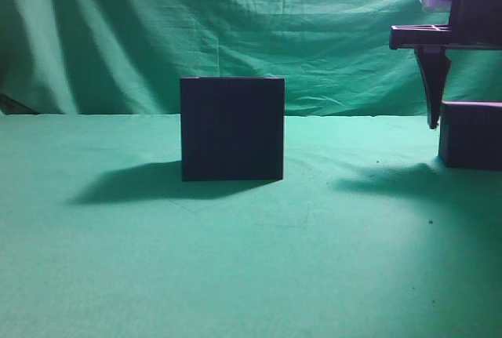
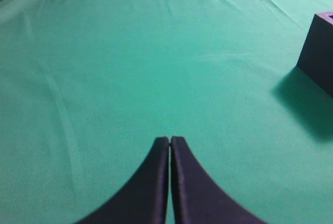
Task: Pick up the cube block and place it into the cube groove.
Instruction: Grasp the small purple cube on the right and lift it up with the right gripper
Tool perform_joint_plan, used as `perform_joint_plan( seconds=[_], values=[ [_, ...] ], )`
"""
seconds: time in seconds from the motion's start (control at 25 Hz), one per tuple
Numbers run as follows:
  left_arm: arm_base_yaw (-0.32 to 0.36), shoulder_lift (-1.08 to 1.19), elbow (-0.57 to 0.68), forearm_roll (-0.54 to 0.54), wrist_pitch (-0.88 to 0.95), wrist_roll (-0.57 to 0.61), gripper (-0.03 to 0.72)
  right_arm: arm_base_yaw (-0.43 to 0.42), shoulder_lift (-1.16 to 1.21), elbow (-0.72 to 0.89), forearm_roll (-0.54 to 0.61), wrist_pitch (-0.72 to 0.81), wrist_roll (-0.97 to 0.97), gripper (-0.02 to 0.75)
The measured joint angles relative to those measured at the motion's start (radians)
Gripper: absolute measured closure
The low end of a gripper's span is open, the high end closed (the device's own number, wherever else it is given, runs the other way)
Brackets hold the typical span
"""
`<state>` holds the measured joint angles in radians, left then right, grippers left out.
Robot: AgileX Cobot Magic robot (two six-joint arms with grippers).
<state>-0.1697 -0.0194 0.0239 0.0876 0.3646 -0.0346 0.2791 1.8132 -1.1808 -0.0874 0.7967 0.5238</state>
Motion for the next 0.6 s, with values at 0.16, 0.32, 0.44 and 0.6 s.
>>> perform_joint_plan(
  seconds=[0.16, 0.32, 0.44, 0.6],
  values=[
    [0.000, 0.000, 0.000, 0.000, 0.000, 0.000, 0.688, 0.000, 0.000, -0.002, -0.002, 0.008, 0.000, 0.303],
    [0.000, 0.000, 0.000, 0.000, 0.000, 0.000, 0.688, 0.000, 0.000, -0.037, -0.002, 0.072, 0.000, 0.303],
    [0.000, 0.000, 0.000, 0.000, 0.000, 0.000, 0.688, 0.002, -0.004, -0.126, 0.000, 0.167, -0.060, 0.303],
    [0.000, 0.000, 0.000, 0.000, 0.000, 0.000, 0.688, 0.058, -0.027, -0.290, 0.000, 0.322, -0.153, 0.303]
  ],
)
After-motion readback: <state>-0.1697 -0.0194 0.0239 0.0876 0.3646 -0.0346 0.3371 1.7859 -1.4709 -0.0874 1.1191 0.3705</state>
